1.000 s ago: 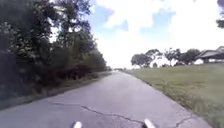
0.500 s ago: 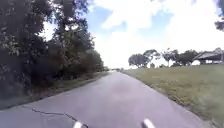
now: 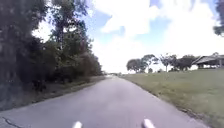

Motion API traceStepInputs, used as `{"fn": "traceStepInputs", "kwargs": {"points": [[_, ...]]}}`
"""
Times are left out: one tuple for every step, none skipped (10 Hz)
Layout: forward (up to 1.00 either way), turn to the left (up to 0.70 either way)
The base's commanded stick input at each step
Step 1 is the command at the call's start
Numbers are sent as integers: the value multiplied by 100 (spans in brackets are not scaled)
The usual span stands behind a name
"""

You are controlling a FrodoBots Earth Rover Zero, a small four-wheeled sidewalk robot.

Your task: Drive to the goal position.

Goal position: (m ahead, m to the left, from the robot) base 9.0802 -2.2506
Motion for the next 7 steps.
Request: {"fn": "traceStepInputs", "kwargs": {"points": [[70, 0], [70, 0], [70, 0], [70, 0], [70, 0], [70, 0], [70, 0]]}}
